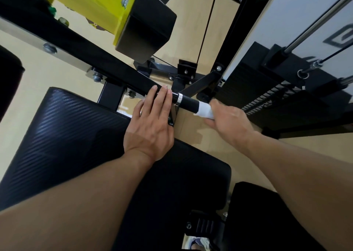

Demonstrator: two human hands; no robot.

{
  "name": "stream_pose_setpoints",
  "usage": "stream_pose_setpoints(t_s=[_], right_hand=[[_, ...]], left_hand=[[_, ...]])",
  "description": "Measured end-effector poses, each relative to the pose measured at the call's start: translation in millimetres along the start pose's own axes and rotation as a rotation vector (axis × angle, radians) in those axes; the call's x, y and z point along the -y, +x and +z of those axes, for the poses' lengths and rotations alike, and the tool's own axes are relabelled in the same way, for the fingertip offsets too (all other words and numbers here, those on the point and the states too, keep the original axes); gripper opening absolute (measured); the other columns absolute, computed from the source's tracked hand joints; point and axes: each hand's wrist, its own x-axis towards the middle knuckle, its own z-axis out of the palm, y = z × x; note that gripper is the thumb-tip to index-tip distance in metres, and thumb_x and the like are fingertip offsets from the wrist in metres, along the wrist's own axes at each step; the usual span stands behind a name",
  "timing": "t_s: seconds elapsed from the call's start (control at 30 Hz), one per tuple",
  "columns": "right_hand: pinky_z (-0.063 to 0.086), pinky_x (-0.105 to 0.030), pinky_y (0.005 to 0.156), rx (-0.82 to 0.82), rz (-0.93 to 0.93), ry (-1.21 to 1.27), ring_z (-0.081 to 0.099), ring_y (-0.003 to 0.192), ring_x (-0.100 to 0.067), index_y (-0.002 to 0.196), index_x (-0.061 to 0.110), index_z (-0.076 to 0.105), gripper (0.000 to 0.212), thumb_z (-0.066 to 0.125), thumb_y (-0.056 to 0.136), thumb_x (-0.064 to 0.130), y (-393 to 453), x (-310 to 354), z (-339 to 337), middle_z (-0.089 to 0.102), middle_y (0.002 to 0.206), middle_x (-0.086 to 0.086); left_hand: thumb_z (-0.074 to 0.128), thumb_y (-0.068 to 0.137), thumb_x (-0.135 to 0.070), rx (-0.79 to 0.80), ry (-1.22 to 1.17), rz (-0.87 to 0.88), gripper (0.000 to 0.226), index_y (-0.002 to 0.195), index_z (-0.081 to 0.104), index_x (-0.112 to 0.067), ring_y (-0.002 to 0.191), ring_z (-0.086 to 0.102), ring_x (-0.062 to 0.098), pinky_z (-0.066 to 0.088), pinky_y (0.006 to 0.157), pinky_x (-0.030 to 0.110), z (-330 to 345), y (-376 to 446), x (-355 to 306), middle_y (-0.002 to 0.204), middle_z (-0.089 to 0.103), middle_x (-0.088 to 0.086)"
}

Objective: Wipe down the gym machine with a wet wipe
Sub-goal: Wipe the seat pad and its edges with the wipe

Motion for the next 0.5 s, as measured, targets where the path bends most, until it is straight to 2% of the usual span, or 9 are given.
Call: stream_pose_setpoints(t_s=[0.1,0.23,0.4,0.5], right_hand=[[0.042,-0.035,0.07,-0.016,-0.055,0.024,0.06,0.082,-0.022,0.115,0.02,0.047,0.037,0.059,0.097,0.05,20,28,-1,0.057,0.089,0.006],[0.046,-0.037,0.07,-0.077,-0.17,-0.026,0.055,0.074,-0.022,0.115,0.019,0.045,0.039,0.051,0.099,0.054,49,73,-5,0.053,0.085,0.003],[0.046,-0.035,0.071,-0.069,-0.146,0.049,0.055,0.074,-0.017,0.117,0.02,0.047,0.038,0.053,0.098,0.053,22,17,7,0.054,0.086,0.008],[0.05,-0.038,0.073,-0.033,-0.113,-0.029,0.06,0.077,-0.017,0.108,0.023,0.046,0.044,0.044,0.096,0.065,14,-13,10,0.057,0.086,0.007]], left_hand=[[0.035,0.089,-0.031,0.001,-0.001,0.009,0.079,0.16,0.014,-0.006,0.156,0.01,0.026,0.024,0.122,0.043,0,0,0,0.169,0.012,0.008],[0.029,0.088,-0.034,0.029,0.011,0.002,0.079,0.161,0.01,-0.007,0.156,0.007,0.026,0.023,0.123,0.043,0,0,0,0.169,0.009,0.009],[0.027,0.088,-0.034,0.026,-0.006,0.002,0.08,0.161,0.008,-0.008,0.157,0.006,0.025,0.023,0.123,0.044,-1,0,0,0.17,0.007,0.008],[0.035,0.089,-0.033,0.023,-0.008,0.004,0.081,0.161,0.008,-0.007,0.157,0.007,0.026,0.023,0.123,0.043,-1,0,1,0.169,0.009,0.008]])
